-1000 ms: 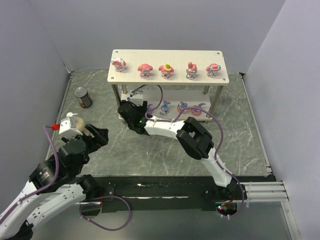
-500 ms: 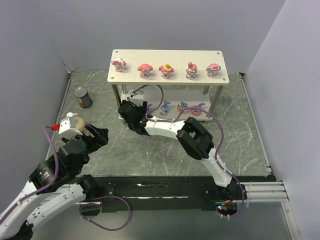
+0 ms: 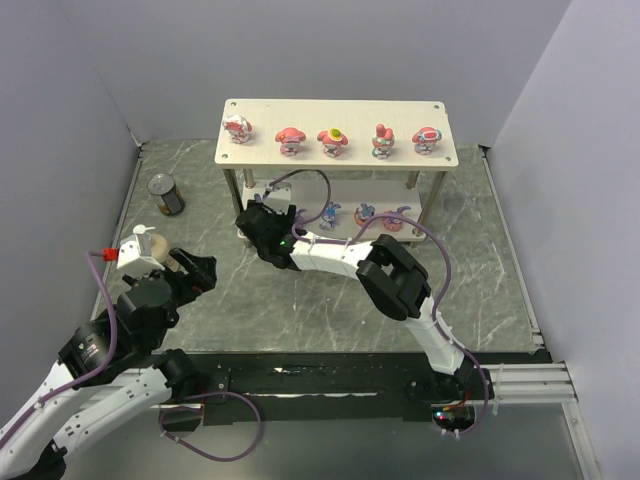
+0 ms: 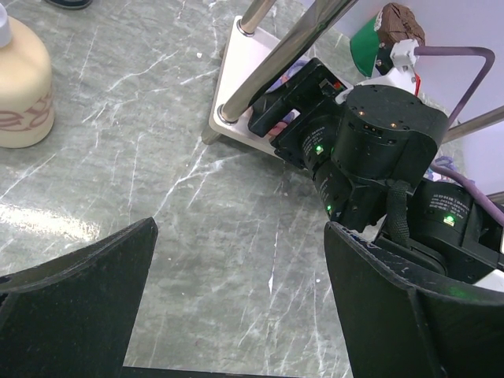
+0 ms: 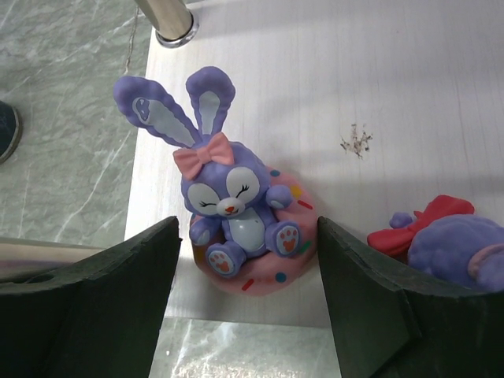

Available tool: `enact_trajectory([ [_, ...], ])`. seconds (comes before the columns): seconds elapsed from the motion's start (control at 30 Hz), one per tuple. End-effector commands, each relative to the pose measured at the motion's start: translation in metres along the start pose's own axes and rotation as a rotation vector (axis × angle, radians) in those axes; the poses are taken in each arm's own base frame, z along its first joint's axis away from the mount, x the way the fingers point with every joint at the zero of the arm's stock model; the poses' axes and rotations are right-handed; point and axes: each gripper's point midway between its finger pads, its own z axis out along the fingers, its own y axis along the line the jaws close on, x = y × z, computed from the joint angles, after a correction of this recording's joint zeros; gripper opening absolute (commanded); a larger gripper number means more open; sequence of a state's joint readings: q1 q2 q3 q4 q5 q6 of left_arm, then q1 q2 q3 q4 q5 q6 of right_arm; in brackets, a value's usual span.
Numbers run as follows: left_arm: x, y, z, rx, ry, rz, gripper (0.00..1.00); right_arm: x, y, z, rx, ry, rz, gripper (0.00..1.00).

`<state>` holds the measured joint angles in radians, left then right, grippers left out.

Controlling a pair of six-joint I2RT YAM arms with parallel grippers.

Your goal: Place and organize the plastic toys onto the shelf

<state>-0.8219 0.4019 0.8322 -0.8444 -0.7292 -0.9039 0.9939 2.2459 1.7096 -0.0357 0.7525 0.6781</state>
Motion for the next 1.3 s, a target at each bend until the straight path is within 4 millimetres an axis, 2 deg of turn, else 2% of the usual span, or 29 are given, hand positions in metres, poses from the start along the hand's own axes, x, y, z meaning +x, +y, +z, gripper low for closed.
enact_trajectory([
  [0.0, -0.012, -0.002, -0.004, 0.003, -0.031, -0.025, 0.93, -0.005, 0.007, -0.020, -0.020, 0.036, 0.027, 0.76],
  [0.43, -0.012, -0.002, -0.004, 0.005, -0.031, -0.025, 0.93, -0.006, 0.012, -0.021, -0.014, 0.026, 0.023, 0.72],
  [0.9, -0.013, -0.002, -0.005, 0.008, -0.037, -0.034, 0.93, -0.009, 0.014, -0.033, -0.016, 0.024, 0.034, 0.72],
  [1.03, -0.014, -0.002, -0.006, 0.010, -0.039, -0.036, 0.93, -0.014, 0.013, -0.037, -0.019, 0.018, 0.040, 0.72],
  [1.27, -0.014, -0.002, -0.006, 0.011, -0.038, -0.036, 0.93, -0.044, 0.016, -0.055, -0.062, -0.016, 0.061, 0.74],
])
